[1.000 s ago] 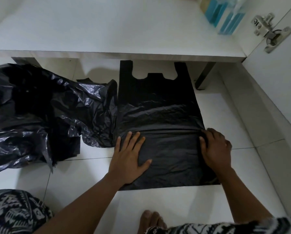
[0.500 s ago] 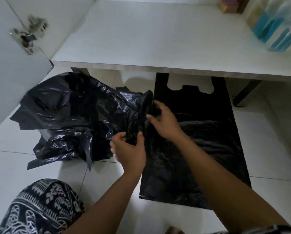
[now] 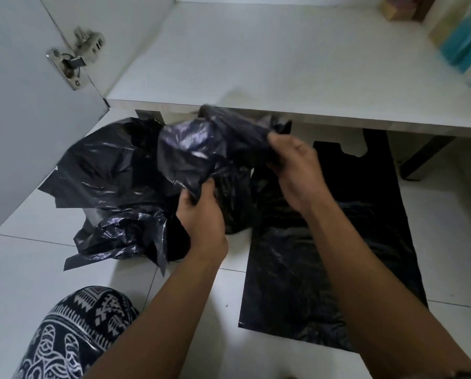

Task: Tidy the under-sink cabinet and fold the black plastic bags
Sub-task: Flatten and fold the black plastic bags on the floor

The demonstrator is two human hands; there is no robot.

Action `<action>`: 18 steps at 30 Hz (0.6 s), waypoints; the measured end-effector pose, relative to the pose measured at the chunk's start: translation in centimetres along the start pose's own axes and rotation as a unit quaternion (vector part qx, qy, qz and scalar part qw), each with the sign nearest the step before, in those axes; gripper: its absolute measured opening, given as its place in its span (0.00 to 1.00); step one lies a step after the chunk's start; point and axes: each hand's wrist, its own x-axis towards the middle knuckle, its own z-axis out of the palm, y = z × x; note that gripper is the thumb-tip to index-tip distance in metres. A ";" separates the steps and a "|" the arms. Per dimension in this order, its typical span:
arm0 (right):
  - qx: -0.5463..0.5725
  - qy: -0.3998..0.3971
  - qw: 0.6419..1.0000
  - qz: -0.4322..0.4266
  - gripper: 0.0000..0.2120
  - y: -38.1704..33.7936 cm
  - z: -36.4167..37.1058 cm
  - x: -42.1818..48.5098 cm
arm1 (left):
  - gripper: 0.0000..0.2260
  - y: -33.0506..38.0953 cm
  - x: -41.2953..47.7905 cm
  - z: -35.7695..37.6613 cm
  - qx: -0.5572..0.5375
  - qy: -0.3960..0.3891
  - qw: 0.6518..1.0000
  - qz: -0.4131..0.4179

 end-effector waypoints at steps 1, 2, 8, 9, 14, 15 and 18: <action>0.085 -0.006 0.996 0.001 0.05 -1.5 -0.7 -0.7 | 0.05 0.6 -0.1 0.3 0.006 -0.021 0.999 0.025; 0.164 -0.014 0.986 0.001 0.07 -2.7 -1.5 -1.2 | 0.06 1.2 -0.3 0.6 0.017 -0.045 0.998 0.044; 0.140 -0.018 0.990 -0.023 0.15 -5.1 -5.7 -3.8 | 0.25 1.5 -2.2 0.2 0.032 -0.233 0.972 0.002; 0.097 -0.004 0.995 -0.015 0.15 -5.1 -6.3 -4.0 | 0.29 1.2 -2.2 0.2 0.017 -0.237 0.971 -0.017; -0.118 0.082 0.989 0.024 0.27 -5.4 -8.2 -3.9 | 0.17 1.2 -1.8 0.7 -0.019 -0.169 0.982 -0.081; -0.151 0.102 0.983 0.032 0.29 -5.5 -8.5 -3.7 | 0.13 1.3 -1.7 0.8 -0.006 -0.157 0.984 -0.082; -0.229 0.158 0.959 0.043 0.32 -5.4 -9.9 -3.2 | 0.22 1.8 -1.5 0.9 0.024 -0.150 0.984 -0.092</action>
